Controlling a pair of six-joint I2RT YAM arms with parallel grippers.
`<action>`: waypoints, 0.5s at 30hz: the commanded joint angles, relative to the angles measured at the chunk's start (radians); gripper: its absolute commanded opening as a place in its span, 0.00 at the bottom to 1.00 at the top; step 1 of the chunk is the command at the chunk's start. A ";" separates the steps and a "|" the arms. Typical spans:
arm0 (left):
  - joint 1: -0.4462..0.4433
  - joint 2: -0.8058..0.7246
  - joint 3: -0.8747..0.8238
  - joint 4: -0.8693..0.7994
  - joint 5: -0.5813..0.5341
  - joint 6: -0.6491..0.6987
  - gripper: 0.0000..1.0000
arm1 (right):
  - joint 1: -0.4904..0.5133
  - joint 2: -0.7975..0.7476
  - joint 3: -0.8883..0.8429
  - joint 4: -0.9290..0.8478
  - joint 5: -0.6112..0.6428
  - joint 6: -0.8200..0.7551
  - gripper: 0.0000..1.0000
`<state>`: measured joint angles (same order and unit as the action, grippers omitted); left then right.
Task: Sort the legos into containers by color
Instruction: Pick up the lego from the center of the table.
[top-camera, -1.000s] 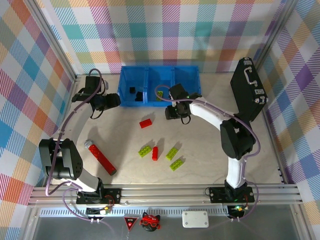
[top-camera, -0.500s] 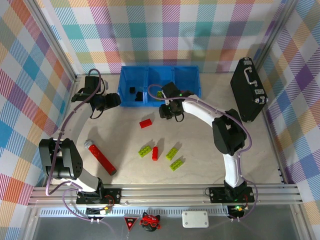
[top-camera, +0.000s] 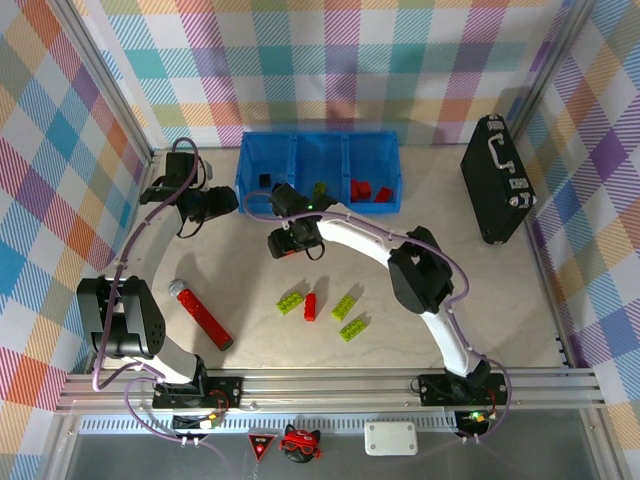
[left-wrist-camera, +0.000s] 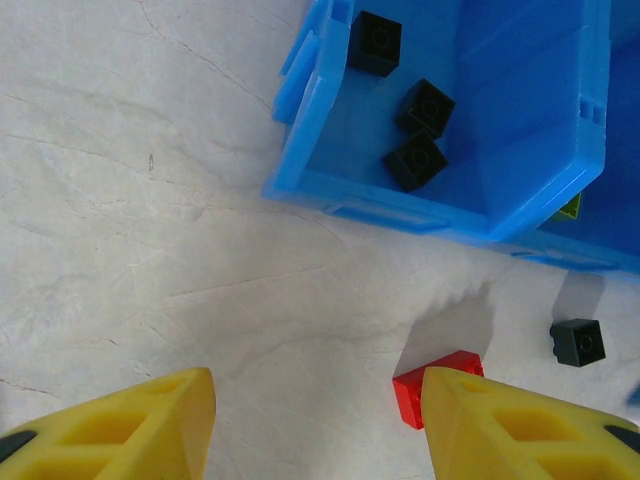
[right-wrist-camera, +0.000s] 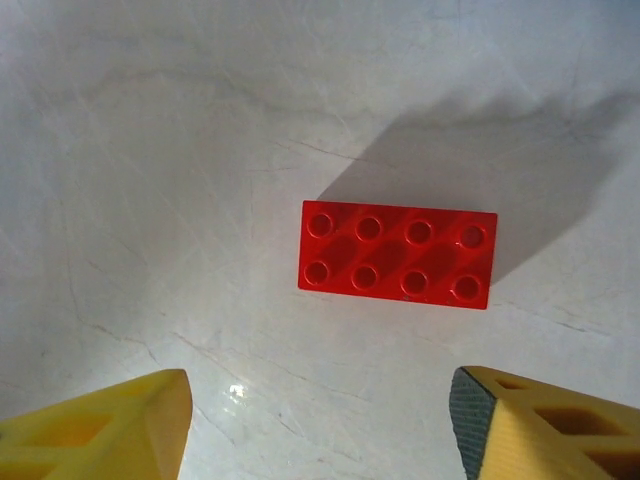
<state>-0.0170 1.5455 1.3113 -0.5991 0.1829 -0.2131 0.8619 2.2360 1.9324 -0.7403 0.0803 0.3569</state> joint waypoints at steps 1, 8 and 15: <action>0.012 0.000 0.021 -0.018 0.015 -0.003 0.57 | 0.002 0.036 0.054 -0.050 0.040 0.003 0.79; 0.015 -0.008 0.017 -0.021 0.013 -0.003 0.57 | 0.002 0.121 0.147 -0.080 0.073 -0.011 0.96; 0.016 -0.005 0.022 -0.028 0.016 -0.003 0.57 | 0.002 0.198 0.242 -0.120 0.136 0.001 0.94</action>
<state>-0.0166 1.5455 1.3113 -0.6003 0.1833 -0.2134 0.8627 2.4107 2.1380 -0.8135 0.1711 0.3546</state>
